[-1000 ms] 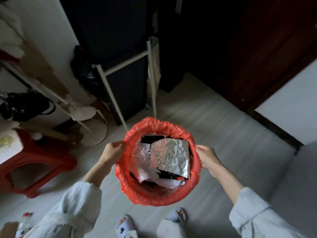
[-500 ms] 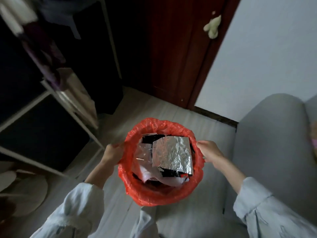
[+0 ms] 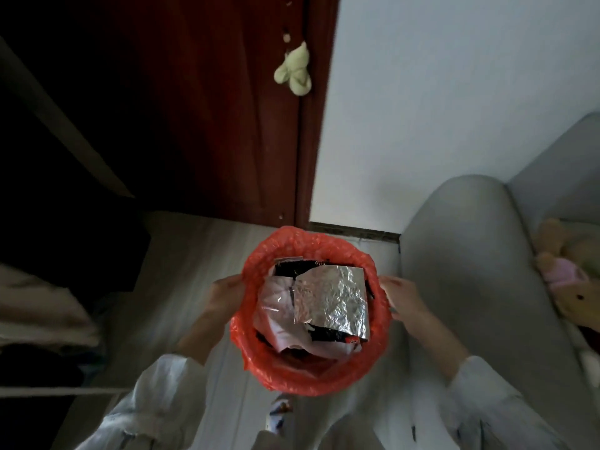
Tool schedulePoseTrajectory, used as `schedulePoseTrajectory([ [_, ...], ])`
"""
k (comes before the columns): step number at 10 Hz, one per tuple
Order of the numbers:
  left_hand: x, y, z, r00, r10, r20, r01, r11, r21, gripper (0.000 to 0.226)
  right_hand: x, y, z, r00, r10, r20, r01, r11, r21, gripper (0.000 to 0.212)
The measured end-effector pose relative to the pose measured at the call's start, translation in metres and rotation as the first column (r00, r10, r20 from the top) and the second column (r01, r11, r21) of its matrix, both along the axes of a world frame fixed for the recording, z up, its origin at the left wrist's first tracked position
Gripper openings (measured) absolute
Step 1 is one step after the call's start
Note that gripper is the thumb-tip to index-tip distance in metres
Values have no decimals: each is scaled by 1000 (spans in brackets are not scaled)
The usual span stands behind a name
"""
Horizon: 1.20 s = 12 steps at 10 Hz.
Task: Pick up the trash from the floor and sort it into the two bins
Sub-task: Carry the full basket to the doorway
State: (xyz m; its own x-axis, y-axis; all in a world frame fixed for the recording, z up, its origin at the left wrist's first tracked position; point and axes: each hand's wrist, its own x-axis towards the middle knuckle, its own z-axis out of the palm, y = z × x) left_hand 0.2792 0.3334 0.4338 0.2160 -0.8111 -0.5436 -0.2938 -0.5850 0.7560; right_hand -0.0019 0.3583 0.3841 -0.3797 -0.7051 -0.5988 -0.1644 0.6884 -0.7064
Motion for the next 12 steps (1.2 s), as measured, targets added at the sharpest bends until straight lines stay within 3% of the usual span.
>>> schedulePoseTrajectory([
  [2,-58,-102,-38,999,-37,-33,40,995,90,28,-58,-94,-30,996,-87,-4,88,995,53,19],
  [3,-95,-154,-57,997,-18,-69,26,993,118,22,-92,-139,-56,993,-115,-3,114,988,107,26],
  [5,-180,-255,-137,994,105,-4,-102,975,195,18,-170,-232,-120,995,-88,39,79,976,201,18],
  [6,-215,-299,-183,998,64,0,-62,973,223,17,-202,-270,-161,998,-54,8,52,985,166,21],
  [7,-239,-335,-237,998,-50,47,41,983,177,16,-225,-301,-208,999,-42,8,41,990,137,40],
  [8,-253,-360,-302,993,-101,58,89,980,178,20,-243,-333,-271,1000,11,22,-14,990,142,42],
  [10,-275,-389,-434,994,-84,63,68,971,227,40,-263,-372,-409,996,67,-54,-54,976,209,26],
  [12,-294,-405,-535,995,-90,34,78,965,251,20,-269,-396,-497,995,41,-94,-19,975,223,27],
])
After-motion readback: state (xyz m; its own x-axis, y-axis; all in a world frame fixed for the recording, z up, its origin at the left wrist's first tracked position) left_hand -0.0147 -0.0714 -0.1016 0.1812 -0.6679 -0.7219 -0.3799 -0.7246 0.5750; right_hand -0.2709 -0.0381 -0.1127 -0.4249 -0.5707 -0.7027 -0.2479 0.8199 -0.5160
